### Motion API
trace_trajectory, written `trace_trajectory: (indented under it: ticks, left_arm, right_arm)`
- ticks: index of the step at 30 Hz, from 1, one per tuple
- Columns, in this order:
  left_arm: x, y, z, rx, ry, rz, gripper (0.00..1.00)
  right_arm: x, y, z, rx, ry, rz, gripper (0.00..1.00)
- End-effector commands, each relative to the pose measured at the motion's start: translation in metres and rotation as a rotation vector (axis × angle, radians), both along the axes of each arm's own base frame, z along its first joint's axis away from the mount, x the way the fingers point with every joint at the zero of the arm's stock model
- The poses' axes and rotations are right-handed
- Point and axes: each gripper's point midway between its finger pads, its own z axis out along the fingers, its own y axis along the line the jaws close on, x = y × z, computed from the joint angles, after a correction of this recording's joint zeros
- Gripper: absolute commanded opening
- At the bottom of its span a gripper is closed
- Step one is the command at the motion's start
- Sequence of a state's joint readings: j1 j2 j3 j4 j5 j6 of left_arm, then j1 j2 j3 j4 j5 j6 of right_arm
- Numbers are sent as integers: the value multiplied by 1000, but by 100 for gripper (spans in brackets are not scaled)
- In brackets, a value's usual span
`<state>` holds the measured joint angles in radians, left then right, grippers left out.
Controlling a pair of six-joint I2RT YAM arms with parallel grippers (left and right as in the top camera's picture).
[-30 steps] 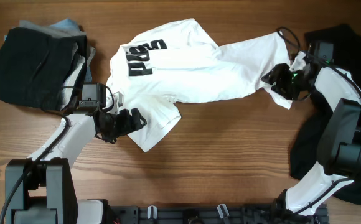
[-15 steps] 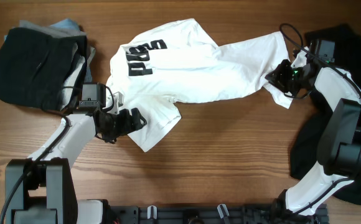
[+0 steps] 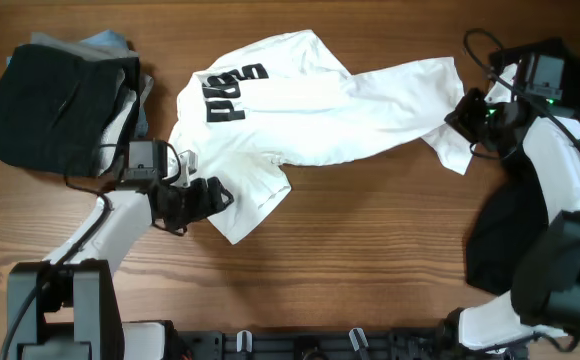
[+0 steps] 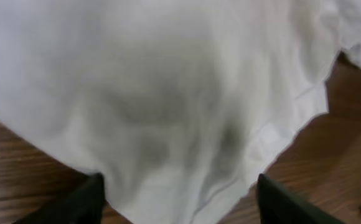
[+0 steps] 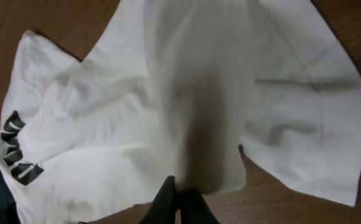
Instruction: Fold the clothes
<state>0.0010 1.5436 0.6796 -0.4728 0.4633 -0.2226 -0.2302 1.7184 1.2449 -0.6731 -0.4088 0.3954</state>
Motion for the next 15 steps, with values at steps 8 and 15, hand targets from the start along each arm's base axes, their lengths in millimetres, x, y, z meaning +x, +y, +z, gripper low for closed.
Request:
trace_trajectory:
  ticks: [8,15]
  left_arm:
    - [-47,4,-45,15,185,112,24]
    - [-60,4,7,-50,331,143,4]
  right_arm:
    - [-8,-2,2,-32,21,15,4]
    - [-29,1,-1,-9,109,-15,4]
